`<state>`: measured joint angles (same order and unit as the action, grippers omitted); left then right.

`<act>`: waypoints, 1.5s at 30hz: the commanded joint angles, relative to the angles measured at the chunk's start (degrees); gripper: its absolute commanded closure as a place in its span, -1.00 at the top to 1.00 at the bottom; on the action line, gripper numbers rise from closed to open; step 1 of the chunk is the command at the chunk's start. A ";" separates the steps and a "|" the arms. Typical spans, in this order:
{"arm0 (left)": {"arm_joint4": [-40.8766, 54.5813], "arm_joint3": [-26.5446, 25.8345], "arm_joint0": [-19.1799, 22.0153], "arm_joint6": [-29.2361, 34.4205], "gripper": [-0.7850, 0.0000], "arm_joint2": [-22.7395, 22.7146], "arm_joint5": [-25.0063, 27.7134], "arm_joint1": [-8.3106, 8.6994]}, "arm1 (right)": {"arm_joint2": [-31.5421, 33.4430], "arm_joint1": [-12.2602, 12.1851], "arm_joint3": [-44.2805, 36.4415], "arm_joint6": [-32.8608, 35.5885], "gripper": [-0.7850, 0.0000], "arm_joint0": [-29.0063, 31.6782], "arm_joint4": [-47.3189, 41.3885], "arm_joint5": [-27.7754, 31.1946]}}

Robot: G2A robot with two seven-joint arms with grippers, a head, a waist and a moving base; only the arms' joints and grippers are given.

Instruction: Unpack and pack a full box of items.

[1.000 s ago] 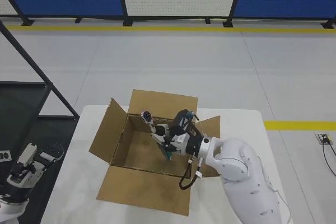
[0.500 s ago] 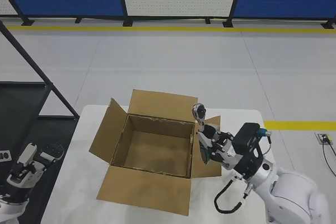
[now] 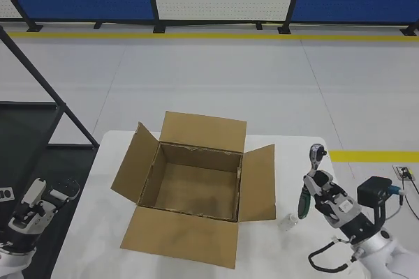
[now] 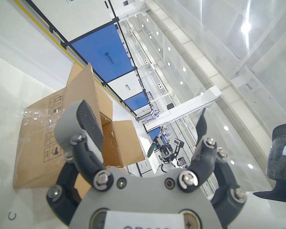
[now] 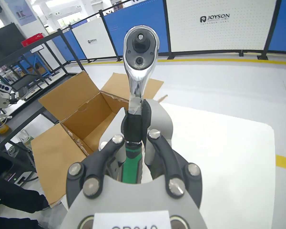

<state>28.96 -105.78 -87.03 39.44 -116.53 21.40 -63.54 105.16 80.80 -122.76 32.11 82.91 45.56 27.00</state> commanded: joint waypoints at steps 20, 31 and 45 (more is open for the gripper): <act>0.01 0.00 0.00 0.00 1.00 0.00 0.00 0.00 | 3.47 -2.24 15.98 2.90 -1.00 3.47 -2.35 -4.63; 0.01 0.00 0.00 0.00 1.00 0.00 0.00 0.00 | 2.89 -3.48 19.87 5.74 -1.00 3.04 -0.59 -6.17; 0.01 0.00 0.00 0.00 1.00 0.00 0.00 0.00 | -1.91 -4.73 24.08 11.32 -1.00 -1.64 7.18 -14.68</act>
<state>28.96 -105.78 -87.03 39.44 -116.53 21.40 -63.54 103.49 76.14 -98.95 43.14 81.53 52.00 13.30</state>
